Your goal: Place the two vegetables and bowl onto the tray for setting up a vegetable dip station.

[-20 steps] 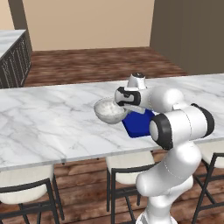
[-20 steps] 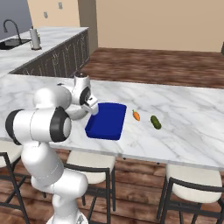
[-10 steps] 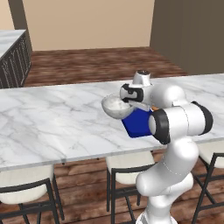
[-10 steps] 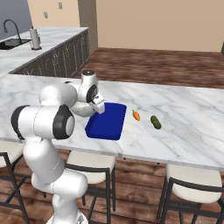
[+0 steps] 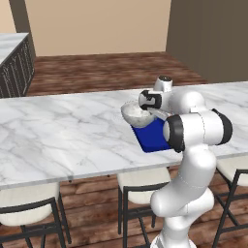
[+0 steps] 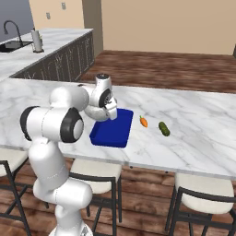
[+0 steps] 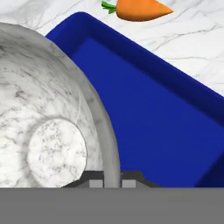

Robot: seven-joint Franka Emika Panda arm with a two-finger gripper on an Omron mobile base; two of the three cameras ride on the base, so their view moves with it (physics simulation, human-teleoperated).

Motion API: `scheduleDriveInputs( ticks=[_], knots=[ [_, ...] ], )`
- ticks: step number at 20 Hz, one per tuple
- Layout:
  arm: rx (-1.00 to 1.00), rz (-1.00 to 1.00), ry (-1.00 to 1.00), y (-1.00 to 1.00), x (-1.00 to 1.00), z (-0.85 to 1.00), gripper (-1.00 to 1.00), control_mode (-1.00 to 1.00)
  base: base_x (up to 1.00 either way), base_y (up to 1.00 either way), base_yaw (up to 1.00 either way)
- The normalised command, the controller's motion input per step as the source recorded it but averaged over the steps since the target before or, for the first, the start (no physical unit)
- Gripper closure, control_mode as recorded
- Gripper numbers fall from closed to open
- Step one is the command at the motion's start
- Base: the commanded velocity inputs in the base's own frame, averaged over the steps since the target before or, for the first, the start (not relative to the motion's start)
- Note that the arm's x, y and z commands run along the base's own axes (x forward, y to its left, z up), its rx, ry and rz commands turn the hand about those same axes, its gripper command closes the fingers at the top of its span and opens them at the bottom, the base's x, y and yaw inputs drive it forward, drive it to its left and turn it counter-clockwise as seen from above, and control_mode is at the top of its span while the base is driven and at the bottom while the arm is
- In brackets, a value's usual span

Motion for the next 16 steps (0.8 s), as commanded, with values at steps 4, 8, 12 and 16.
scheduleDriveInputs(
  ticks=[4,8,12,16],
  knots=[
    [0.03,-0.11,0.0,-0.36,0.21,0.0,1.0,-1.0,0.0,0.0,0.0],
    [0.0,-0.07,0.0,-0.2,0.3,0.0,1.0,-1.0,0.0,0.0,0.0],
    [0.0,-0.02,0.0,-0.05,0.37,0.0,1.0,-1.0,0.0,0.0,0.0],
    [0.0,0.0,0.0,-0.02,0.39,0.0,1.0,-1.0,0.0,0.0,0.0]
  ],
)
